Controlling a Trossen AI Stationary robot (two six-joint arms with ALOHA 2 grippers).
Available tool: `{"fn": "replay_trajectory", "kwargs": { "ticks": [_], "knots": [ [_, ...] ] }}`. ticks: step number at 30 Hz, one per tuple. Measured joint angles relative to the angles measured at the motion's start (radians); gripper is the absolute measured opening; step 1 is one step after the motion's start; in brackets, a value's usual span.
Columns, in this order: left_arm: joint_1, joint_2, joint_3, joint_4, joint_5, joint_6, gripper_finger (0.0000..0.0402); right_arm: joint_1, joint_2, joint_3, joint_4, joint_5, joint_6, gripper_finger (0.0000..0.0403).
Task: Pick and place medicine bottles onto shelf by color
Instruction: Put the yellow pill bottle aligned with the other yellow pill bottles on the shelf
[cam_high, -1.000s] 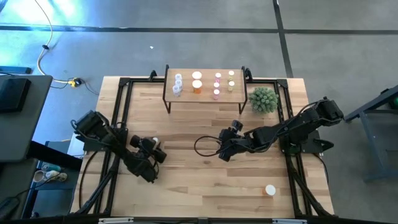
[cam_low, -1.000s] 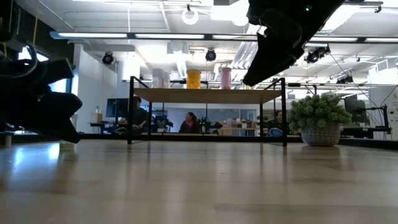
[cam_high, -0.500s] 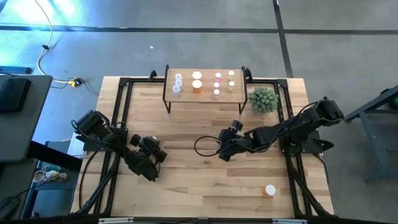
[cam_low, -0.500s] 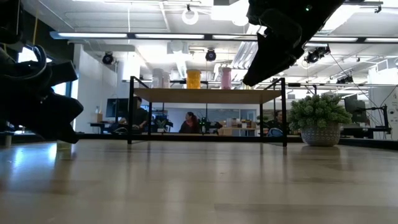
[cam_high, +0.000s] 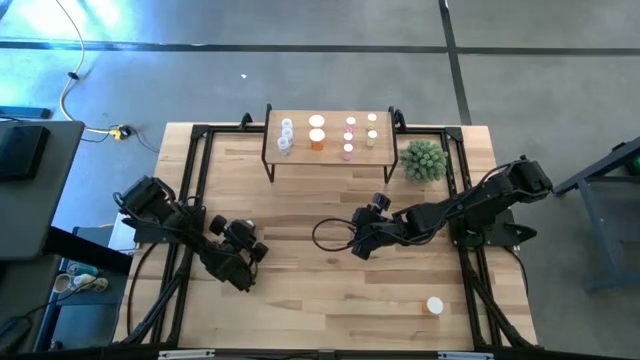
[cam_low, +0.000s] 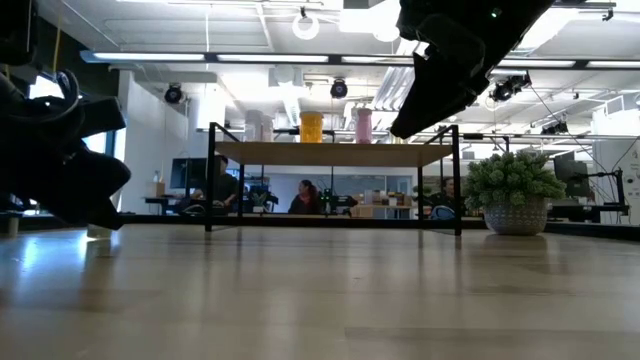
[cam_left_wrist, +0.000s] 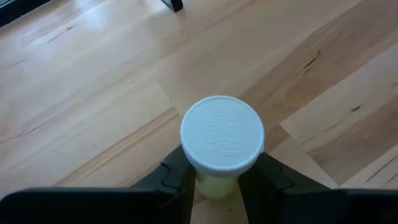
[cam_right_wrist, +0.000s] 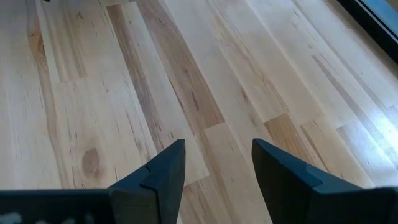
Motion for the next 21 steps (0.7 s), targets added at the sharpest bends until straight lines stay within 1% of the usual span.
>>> {"fn": "replay_trajectory", "kwargs": {
  "ticks": [5,8,10,13,18,21],
  "knots": [
    [-0.010,-0.038,0.001,0.017,0.034,0.041,0.0092,0.000,0.000,0.000,0.001,0.000,0.000,0.0177],
    [-0.021,-0.082,0.001,0.060,0.055,0.109,0.0092,0.000,0.000,0.000,0.009,0.000,0.000,0.0177],
    [-0.026,-0.116,0.001,0.105,0.070,0.184,0.0092,0.000,0.000,0.000,0.025,-0.005,0.000,0.0177],
    [-0.028,-0.176,0.001,0.189,0.092,0.334,0.0092,-0.001,0.000,0.000,0.064,-0.035,-0.007,0.0177],
    [-0.011,-0.270,0.001,0.391,0.125,0.646,0.0092,-0.001,0.000,0.000,0.159,-0.127,-0.046,0.0177],
    [0.016,-0.312,0.001,0.510,0.184,0.842,0.0092,-0.001,0.000,0.000,0.224,-0.165,-0.069,0.0177]
  ]
}}
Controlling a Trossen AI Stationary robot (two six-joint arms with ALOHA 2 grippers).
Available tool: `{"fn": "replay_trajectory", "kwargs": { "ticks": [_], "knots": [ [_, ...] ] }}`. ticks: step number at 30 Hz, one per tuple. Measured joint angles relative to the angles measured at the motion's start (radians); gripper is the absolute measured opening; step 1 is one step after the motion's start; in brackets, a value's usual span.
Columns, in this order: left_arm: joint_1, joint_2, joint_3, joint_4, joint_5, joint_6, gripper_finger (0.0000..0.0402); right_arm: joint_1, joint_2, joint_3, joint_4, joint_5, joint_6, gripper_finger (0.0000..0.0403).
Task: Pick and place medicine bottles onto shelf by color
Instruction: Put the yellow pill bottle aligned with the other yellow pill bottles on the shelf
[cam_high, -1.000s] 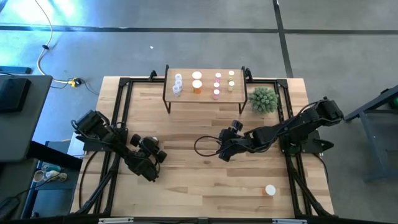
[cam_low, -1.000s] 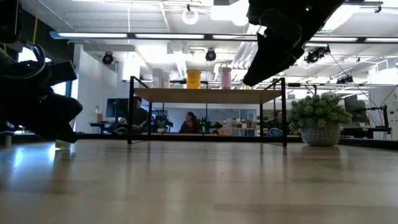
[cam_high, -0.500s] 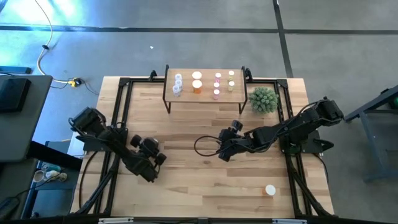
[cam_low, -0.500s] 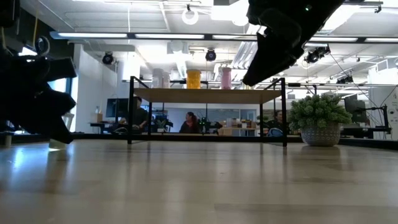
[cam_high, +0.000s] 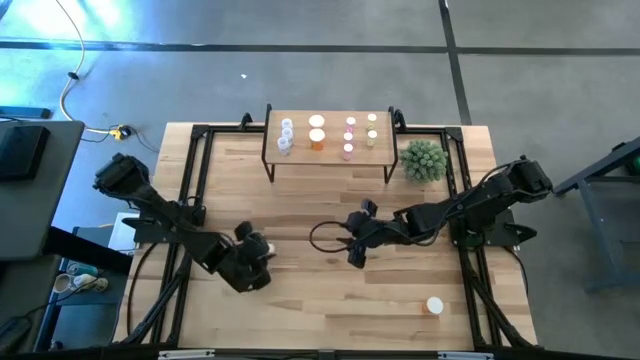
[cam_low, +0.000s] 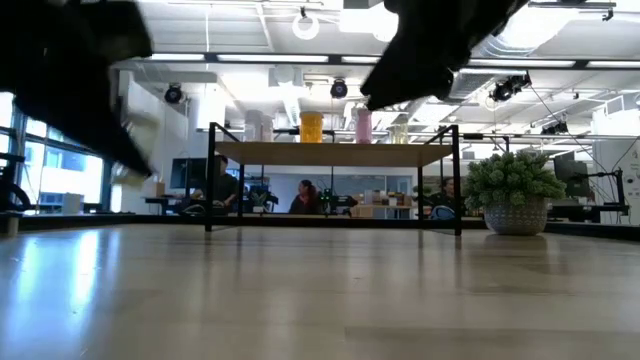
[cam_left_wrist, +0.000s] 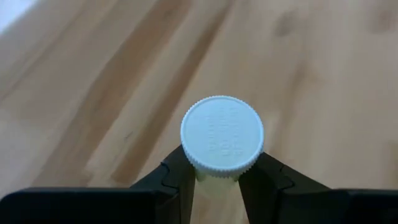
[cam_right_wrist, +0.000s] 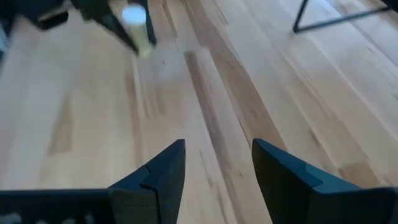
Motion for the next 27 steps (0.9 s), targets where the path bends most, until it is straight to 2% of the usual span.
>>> {"fn": "replay_trajectory", "kwargs": {
  "ticks": [6,11,14,18,27],
  "knots": [
    [0.075,-0.022,0.000,0.229,0.145,0.314,0.0092,-0.013,0.000,0.000,0.083,-0.040,-0.029,0.0177],
    [0.144,-0.013,0.000,0.341,0.230,0.495,0.0092,-0.033,0.000,0.000,0.160,-0.055,-0.116,0.0177],
    [0.190,-0.013,0.000,0.379,0.260,0.568,0.0092,-0.052,0.000,0.005,0.195,-0.069,-0.154,0.0177],
    [0.246,-0.013,0.000,0.420,0.275,0.650,0.0092,-0.090,0.000,0.038,0.198,-0.138,-0.191,0.0179],
    [0.359,-0.013,0.000,0.502,0.349,0.759,0.0092,-0.164,0.000,0.164,0.202,-0.225,-0.363,0.0222]
  ]
}}
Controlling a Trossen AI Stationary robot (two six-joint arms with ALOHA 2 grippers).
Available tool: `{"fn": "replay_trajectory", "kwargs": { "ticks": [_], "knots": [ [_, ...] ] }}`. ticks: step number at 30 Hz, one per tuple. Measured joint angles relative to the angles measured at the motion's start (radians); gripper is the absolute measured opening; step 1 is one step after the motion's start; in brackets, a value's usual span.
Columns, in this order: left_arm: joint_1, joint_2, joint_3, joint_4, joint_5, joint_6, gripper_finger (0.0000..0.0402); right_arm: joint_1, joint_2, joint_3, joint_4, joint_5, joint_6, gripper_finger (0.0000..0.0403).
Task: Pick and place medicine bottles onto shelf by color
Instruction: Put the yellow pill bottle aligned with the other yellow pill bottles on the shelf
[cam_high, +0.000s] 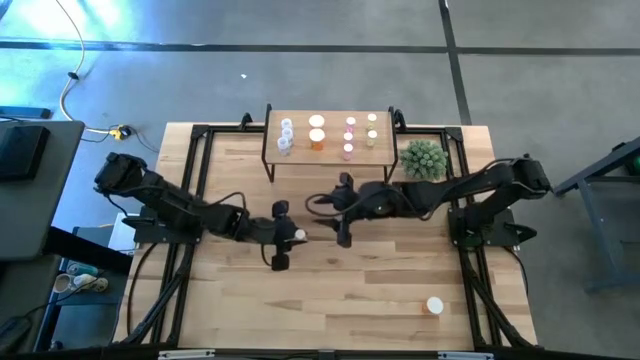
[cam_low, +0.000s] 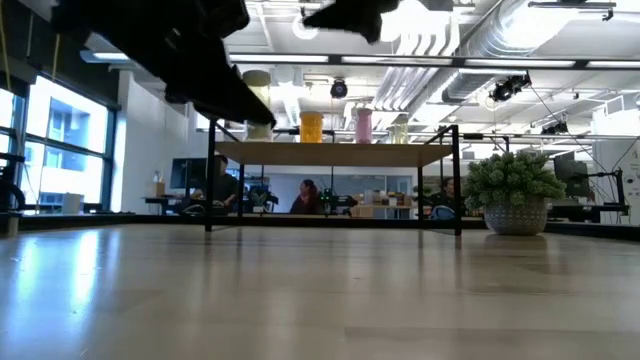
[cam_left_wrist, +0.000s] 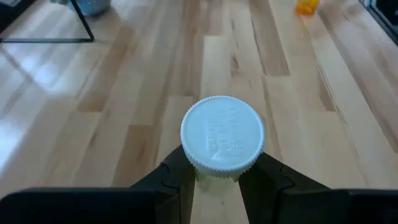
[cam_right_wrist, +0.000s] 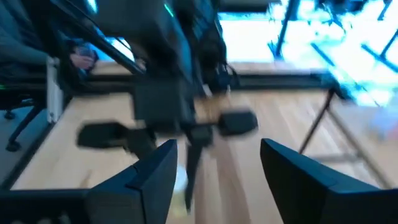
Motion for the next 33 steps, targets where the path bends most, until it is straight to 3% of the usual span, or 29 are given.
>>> {"fn": "replay_trajectory", "kwargs": {
  "ticks": [7,18,33],
  "knots": [
    [0.046,0.000,0.000,0.016,0.050,0.000,0.0092,-0.053,0.028,0.037,0.023,-0.141,-0.035,0.0225],
    [0.046,0.000,0.000,0.015,0.045,0.000,0.0092,-0.042,0.178,0.034,0.045,-0.195,-0.017,0.0225],
    [0.054,0.000,0.000,0.085,0.042,0.000,0.0092,-0.031,0.243,0.034,0.106,-0.201,-0.017,0.0225]
  ]
}}
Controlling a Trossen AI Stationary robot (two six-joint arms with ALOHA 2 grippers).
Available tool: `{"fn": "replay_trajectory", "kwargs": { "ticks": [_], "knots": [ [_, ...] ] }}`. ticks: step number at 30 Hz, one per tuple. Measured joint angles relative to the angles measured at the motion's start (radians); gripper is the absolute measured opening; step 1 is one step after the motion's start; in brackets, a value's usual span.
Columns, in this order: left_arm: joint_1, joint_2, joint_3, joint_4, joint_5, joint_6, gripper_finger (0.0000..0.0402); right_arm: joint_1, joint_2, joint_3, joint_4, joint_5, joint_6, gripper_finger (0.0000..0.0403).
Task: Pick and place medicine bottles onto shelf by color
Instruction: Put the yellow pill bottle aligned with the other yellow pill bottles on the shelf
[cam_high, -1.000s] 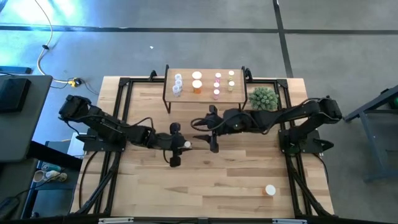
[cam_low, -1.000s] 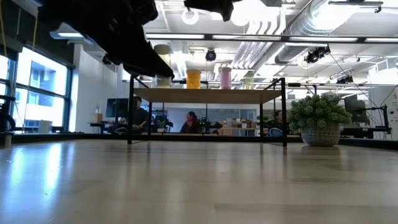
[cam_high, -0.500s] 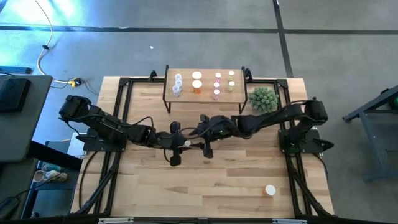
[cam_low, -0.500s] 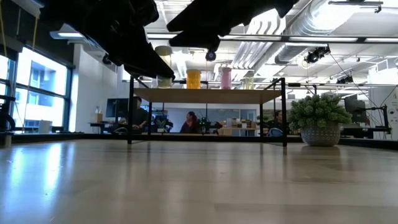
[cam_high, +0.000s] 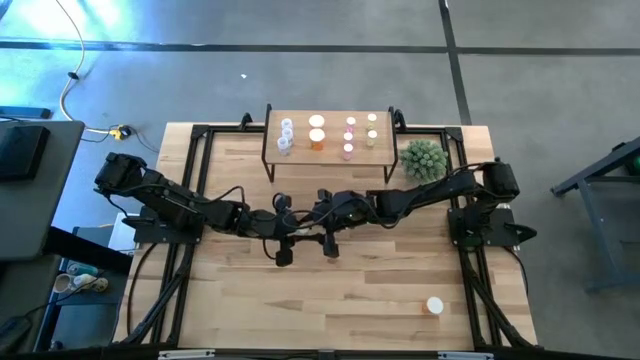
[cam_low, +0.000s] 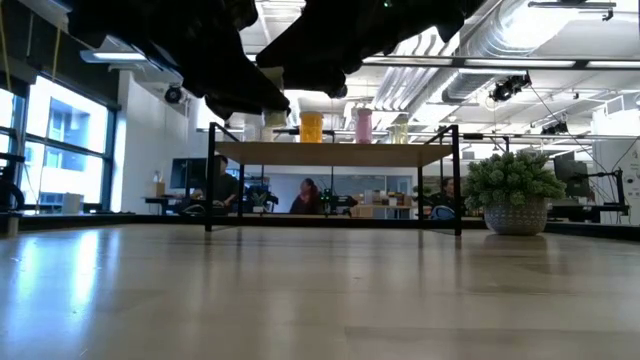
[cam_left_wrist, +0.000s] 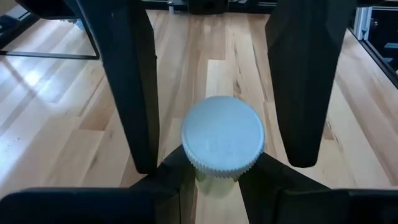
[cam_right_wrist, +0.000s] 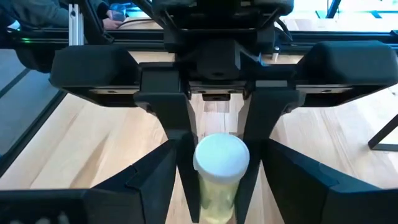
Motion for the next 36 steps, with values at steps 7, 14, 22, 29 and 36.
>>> {"fn": "replay_trajectory", "kwargs": {
  "ticks": [7,14,22,29,36],
  "knots": [
    [0.012,0.000,0.000,0.000,0.000,0.000,0.0092,0.000,-0.004,0.000,-0.014,0.000,0.000,0.0213],
    [0.011,0.000,0.000,0.000,0.000,0.000,0.0092,0.000,-0.004,0.000,-0.017,0.000,0.000,0.0169],
    [0.011,0.000,0.000,0.001,0.000,0.000,0.0092,-0.001,-0.005,0.000,-0.019,0.003,0.001,0.0135],
    [0.011,0.000,0.000,0.001,0.000,0.000,0.0093,-0.001,-0.006,0.000,-0.024,0.003,0.001,0.0113],
    [0.011,0.000,0.000,0.001,0.000,0.000,0.0105,-0.001,-0.006,0.000,-0.025,0.002,0.001,0.0110]
  ]
}}
